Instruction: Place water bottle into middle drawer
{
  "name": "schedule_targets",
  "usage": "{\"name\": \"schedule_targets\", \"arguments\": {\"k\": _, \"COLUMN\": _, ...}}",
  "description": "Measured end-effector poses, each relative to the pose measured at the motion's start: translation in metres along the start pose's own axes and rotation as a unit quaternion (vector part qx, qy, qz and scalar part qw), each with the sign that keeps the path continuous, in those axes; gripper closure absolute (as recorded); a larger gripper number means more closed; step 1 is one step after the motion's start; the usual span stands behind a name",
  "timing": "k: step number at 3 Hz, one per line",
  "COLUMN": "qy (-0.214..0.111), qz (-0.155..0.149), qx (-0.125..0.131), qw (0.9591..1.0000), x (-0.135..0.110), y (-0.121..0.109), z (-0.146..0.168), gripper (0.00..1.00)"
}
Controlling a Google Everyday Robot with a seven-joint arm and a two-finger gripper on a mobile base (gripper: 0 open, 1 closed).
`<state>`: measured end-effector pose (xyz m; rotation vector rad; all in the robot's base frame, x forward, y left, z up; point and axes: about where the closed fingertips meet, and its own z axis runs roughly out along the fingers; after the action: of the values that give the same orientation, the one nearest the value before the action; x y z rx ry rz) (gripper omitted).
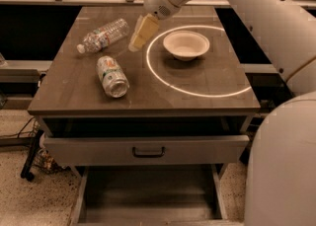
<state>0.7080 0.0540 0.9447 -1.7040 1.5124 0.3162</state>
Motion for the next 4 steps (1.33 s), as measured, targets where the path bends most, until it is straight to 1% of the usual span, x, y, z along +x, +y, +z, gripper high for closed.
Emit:
{"name": "schedule_targets", "arguments": {"k": 1, "qy": -0.017, "qz": 0.015, "qx": 0.012, "qw": 0.9997, "x": -0.006, "y": -0.017, "z": 0.02, "gripper": 0.0}}
{"name": "schedule_targets", "arguments": {"k": 2, "qy": -0.019, "qz": 0.024, "qx": 0.009, "qw": 0.9995, "x": -0.012, "y": -0.035, "z": 0.052, "gripper": 0.0}}
{"name": "schedule_targets", "arguments": {"k": 3, "qy": -0.006, "qz": 0.023, "qx": -0.006, "qw": 0.9997, "x": -0.021, "y": -0.046, "z": 0.089, "gripper": 0.0}}
{"name": "schedule_targets", "arguments": {"k": 4, "qy": 0.025, "qz": 0.012, "qx": -0.014, "qw": 0.9995, "x": -0.019, "y": -0.049, "z": 0.11, "gripper": 0.0}}
